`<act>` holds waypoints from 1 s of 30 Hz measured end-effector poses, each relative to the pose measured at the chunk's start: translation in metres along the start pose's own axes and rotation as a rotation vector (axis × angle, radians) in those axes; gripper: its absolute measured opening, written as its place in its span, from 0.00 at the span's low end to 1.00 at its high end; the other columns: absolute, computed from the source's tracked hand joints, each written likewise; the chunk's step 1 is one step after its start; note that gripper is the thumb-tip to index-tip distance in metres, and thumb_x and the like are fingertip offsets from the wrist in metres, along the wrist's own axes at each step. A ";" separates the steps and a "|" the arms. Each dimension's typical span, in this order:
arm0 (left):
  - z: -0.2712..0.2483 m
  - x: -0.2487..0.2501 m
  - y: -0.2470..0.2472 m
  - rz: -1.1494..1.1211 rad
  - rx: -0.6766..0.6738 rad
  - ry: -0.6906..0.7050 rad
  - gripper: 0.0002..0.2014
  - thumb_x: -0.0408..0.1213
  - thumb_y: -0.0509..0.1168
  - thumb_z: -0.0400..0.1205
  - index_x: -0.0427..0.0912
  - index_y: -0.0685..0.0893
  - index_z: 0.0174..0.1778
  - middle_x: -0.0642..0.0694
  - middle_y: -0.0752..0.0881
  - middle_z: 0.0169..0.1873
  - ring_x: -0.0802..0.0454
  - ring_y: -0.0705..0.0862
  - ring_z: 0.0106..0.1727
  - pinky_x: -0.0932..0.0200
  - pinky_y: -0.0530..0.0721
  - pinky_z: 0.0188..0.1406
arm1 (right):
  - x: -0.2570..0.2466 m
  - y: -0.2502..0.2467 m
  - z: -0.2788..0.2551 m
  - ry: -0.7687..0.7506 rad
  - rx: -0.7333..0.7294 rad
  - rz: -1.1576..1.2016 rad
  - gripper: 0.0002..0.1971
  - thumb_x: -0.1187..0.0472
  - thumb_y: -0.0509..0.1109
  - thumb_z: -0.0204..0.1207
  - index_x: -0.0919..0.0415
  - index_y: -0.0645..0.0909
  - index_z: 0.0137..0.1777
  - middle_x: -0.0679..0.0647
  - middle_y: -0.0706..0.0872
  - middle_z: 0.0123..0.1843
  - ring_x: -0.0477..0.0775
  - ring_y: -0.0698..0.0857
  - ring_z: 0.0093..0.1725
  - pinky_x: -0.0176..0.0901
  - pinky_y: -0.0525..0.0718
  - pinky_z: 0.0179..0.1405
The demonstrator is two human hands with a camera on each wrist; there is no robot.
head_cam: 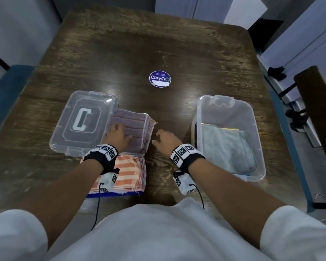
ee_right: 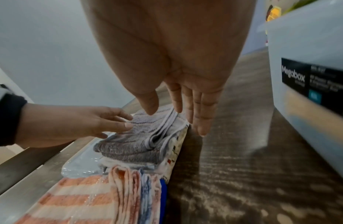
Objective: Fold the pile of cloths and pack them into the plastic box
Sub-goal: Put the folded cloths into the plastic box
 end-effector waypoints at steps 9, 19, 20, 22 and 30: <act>0.023 -0.046 0.012 -0.252 -0.049 -0.086 0.38 0.46 0.67 0.85 0.42 0.54 0.86 0.27 0.75 0.71 0.28 0.79 0.67 0.36 0.80 0.67 | 0.005 0.060 0.038 0.169 -0.148 0.240 0.28 0.43 0.63 0.86 0.62 0.69 0.77 0.65 0.79 0.74 0.67 0.81 0.69 0.54 0.80 0.63; 0.038 -0.055 0.017 -0.485 -0.154 -0.157 0.41 0.50 0.74 0.80 0.41 0.60 0.82 0.36 0.79 0.74 0.36 0.80 0.72 0.45 0.77 0.72 | 0.001 0.100 0.070 0.257 -0.157 0.711 0.37 0.34 0.69 0.79 0.57 0.70 0.80 0.54 0.81 0.75 0.59 0.82 0.70 0.55 0.80 0.72; 0.039 -0.055 0.019 -0.450 -0.170 -0.155 0.40 0.51 0.74 0.80 0.40 0.60 0.81 0.36 0.79 0.74 0.36 0.81 0.71 0.45 0.77 0.71 | 0.003 0.104 0.074 0.262 -0.151 0.720 0.38 0.34 0.71 0.77 0.55 0.71 0.80 0.54 0.82 0.74 0.58 0.83 0.69 0.55 0.81 0.72; 0.042 -0.055 0.021 -0.416 -0.185 -0.160 0.40 0.52 0.73 0.80 0.39 0.61 0.79 0.36 0.79 0.73 0.36 0.81 0.70 0.46 0.79 0.69 | 0.013 0.120 0.089 0.300 -0.148 0.722 0.45 0.30 0.77 0.67 0.53 0.71 0.79 0.51 0.83 0.73 0.56 0.84 0.67 0.56 0.83 0.70; 0.056 -0.064 0.029 -0.372 -0.179 -0.149 0.40 0.52 0.78 0.76 0.38 0.65 0.74 0.33 0.78 0.71 0.35 0.81 0.69 0.43 0.81 0.70 | 0.044 0.155 0.127 0.413 -0.186 0.880 0.64 0.26 0.87 0.42 0.52 0.69 0.78 0.49 0.85 0.67 0.52 0.89 0.61 0.54 0.91 0.58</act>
Point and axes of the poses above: each hand's wrist, its own z-axis towards the middle knuckle, its own y-axis out of the palm, x = y × z, the point moved 4 cm from there along z, towards the middle knuckle
